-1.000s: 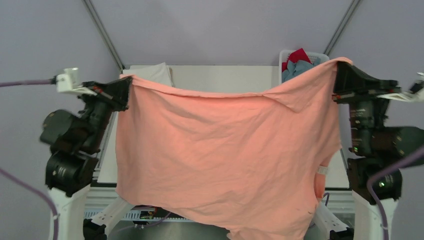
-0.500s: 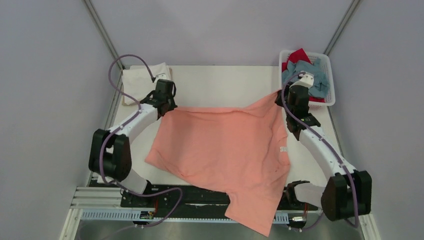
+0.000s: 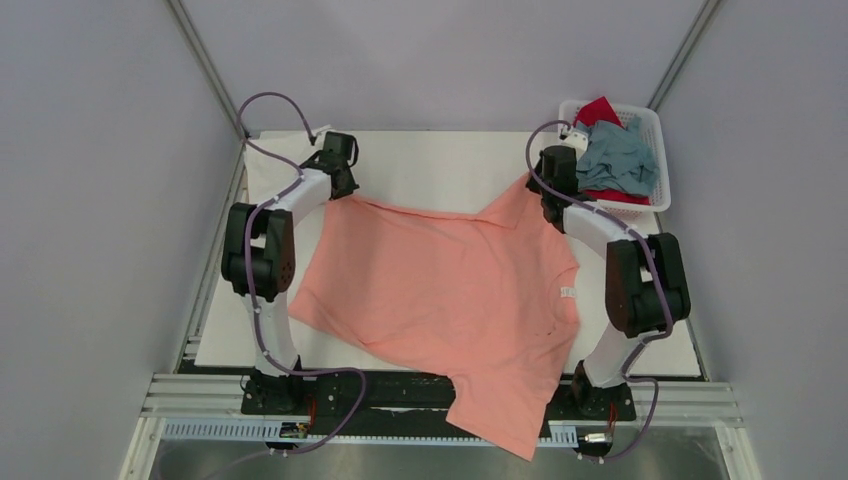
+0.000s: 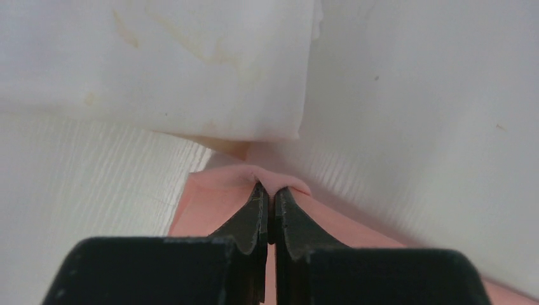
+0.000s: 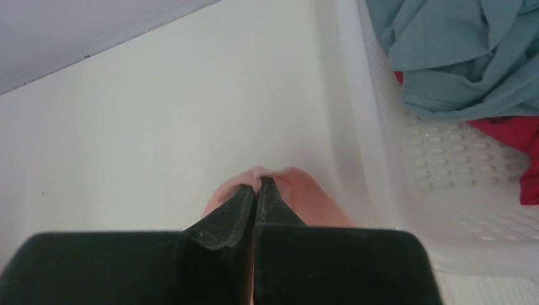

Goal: Fold and stack the t-shirts
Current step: Flatten out the tshirt

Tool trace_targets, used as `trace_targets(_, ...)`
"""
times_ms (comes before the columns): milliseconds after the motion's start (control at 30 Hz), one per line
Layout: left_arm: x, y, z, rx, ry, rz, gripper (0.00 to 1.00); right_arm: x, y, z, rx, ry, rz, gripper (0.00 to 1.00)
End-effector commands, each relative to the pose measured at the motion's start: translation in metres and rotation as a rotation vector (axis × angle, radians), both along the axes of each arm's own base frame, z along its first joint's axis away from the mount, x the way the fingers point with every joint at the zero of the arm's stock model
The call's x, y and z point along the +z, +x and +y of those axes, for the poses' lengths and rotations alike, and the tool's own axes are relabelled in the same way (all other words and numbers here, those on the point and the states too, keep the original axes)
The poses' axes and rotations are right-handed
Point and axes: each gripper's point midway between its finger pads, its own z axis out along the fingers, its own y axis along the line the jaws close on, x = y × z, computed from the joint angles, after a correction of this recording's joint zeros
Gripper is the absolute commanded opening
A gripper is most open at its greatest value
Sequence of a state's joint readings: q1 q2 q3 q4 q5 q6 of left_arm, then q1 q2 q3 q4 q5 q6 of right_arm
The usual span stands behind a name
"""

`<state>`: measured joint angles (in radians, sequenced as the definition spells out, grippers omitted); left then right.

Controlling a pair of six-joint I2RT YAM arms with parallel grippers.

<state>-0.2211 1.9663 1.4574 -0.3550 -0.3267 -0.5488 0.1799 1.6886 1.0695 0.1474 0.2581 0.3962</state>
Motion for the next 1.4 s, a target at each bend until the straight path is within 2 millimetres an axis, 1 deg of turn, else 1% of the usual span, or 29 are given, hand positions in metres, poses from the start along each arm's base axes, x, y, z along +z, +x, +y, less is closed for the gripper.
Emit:
trace_targets(0,0.005,0.021,0.025,0.113,0.013,-0.017,0.08,0.014,0.042,-0.001,-0.069,0.04,-0.07,0.0)
trace_targets(67,0.002,0.028,0.032,0.135,0.01,-0.007,0.11,0.003,0.054,0.001,-0.084,0.04,-0.042,0.0)
trace_targets(100,0.0,0.032,0.033,0.138,0.01,0.0,0.16,-0.002,0.06,0.002,-0.085,0.04,-0.031,0.0)
trace_targets(133,-0.002,0.033,0.034,0.139,0.014,0.011,0.19,-0.001,0.069,0.004,-0.085,0.042,-0.038,0.0)
trace_targets(200,0.0,0.041,0.034,0.127,0.023,0.008,0.35,-0.006,0.083,0.004,-0.089,0.035,-0.037,0.01)
trace_targets(233,0.002,0.046,0.033,0.12,0.022,0.0,0.55,-0.007,0.091,0.005,-0.092,0.029,-0.04,0.03)
trace_targets(300,0.011,0.053,0.031,0.101,0.025,-0.012,0.77,-0.011,0.109,0.008,-0.085,0.011,-0.036,0.09)
trace_targets(333,0.015,0.054,0.031,0.094,0.03,-0.014,0.85,-0.008,0.118,0.009,-0.081,0.005,-0.039,0.15)
trace_targets(367,0.029,0.058,0.028,0.084,0.021,-0.041,0.96,-0.006,0.126,0.011,-0.073,-0.004,-0.035,0.25)
trace_targets(400,0.037,0.06,0.027,0.071,0.02,-0.056,0.98,-0.001,0.133,0.014,-0.061,-0.009,-0.031,0.33)
trace_targets(433,0.051,0.061,0.025,0.056,0.007,-0.082,1.0,-0.003,0.134,0.015,-0.048,-0.015,0.002,0.44)
trace_targets(467,0.059,0.061,0.021,0.038,-0.007,-0.095,1.0,0.002,0.135,0.019,-0.028,-0.013,0.007,0.59)
trace_targets(500,0.077,0.059,0.018,0.026,-0.022,-0.127,1.0,0.011,0.135,0.025,-0.001,-0.005,0.0,0.69)
trace_targets(533,0.093,0.056,0.014,0.006,-0.043,-0.156,1.0,0.018,0.13,0.031,0.024,-0.001,-0.002,0.76)
trace_targets(600,0.103,0.049,0.007,-0.023,-0.061,-0.169,1.0,0.03,0.115,0.045,0.08,0.008,-0.006,0.94)
trace_targets(633,0.119,0.044,0.006,-0.033,-0.066,-0.198,1.0,0.033,0.105,0.053,0.117,0.02,0.0,0.99)
trace_targets(667,0.129,0.036,0.004,-0.042,-0.06,-0.207,1.0,0.038,0.093,0.06,0.152,0.037,0.004,1.0)
trace_targets(700,0.133,0.032,0.004,-0.041,-0.054,-0.21,1.0,0.041,0.08,0.067,0.183,0.059,0.011,1.0)
trace_targets(767,0.138,0.017,0.005,-0.031,-0.041,-0.203,1.0,0.036,0.05,0.079,0.233,0.12,0.054,1.0)
trace_targets(800,0.138,0.007,0.003,-0.032,-0.038,-0.196,1.0,0.027,0.033,0.084,0.256,0.159,0.088,1.0)
trace_targets(833,0.137,0.001,0.002,-0.034,-0.038,-0.192,1.0,0.011,0.012,0.091,0.29,0.202,0.14,1.0)
trace_targets(900,0.129,-0.018,-0.004,-0.046,-0.047,-0.179,1.0,-0.002,-0.017,0.103,0.331,0.261,0.195,1.0)
trace_targets(1000,0.102,-0.053,-0.026,-0.098,-0.11,-0.147,1.0,-0.019,-0.045,0.125,0.387,0.314,0.264,1.0)
trace_targets(1033,0.099,-0.059,-0.037,-0.117,-0.135,-0.153,1.0,-0.025,-0.051,0.131,0.396,0.312,0.282,1.0)
trace_targets(1067,0.085,-0.075,-0.043,-0.14,-0.153,-0.122,1.0,-0.032,-0.056,0.136,0.392,0.313,0.299,1.0)
trace_targets(1167,0.067,-0.103,-0.073,-0.218,-0.206,-0.108,1.0,-0.05,-0.063,0.146,0.376,0.33,0.34,1.0)
trace_targets(1200,0.055,-0.115,-0.076,-0.234,-0.216,-0.081,1.0,-0.056,-0.061,0.148,0.368,0.337,0.349,1.0)
trace_targets(1300,0.037,-0.139,-0.097,-0.279,-0.265,-0.051,1.0,-0.065,-0.047,0.147,0.32,0.341,0.337,1.0)
trace_targets(1367,0.021,-0.154,-0.102,-0.292,-0.285,-0.016,1.0,-0.071,-0.035,0.147,0.287,0.341,0.323,1.0)
